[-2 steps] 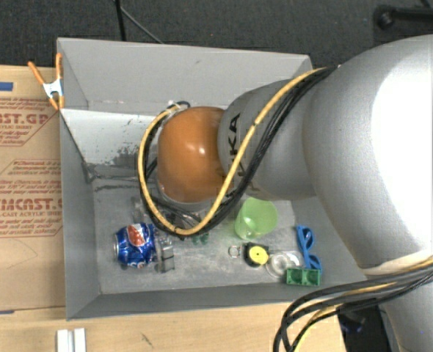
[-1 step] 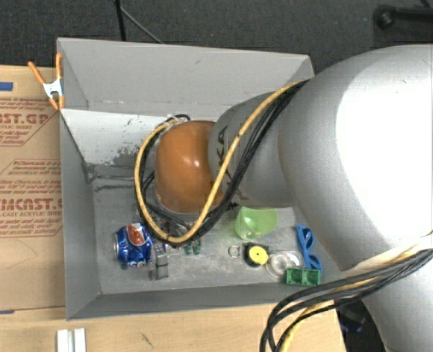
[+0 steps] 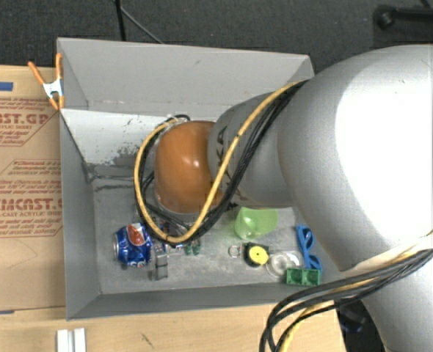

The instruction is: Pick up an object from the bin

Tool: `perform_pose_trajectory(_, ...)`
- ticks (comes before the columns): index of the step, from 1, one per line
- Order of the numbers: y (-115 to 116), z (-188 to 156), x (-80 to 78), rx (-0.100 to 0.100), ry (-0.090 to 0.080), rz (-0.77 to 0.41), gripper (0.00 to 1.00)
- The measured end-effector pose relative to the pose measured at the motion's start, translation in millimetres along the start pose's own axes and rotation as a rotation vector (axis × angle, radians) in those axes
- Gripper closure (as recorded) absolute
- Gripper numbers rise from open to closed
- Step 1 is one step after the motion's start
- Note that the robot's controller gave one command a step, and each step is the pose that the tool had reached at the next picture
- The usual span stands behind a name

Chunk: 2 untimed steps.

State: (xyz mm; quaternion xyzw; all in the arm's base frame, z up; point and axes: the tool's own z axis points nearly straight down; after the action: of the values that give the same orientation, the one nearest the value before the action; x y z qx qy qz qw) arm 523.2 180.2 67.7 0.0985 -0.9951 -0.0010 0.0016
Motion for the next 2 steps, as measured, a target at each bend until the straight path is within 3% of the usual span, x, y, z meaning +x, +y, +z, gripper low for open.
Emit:
perform_pose_trajectory(1,0,0,-0.1,0.0,0.0,0.0,1.0)
perform_pose_trajectory(2,1,-66,-1.5,0.0,-0.011,0.0,1.0)
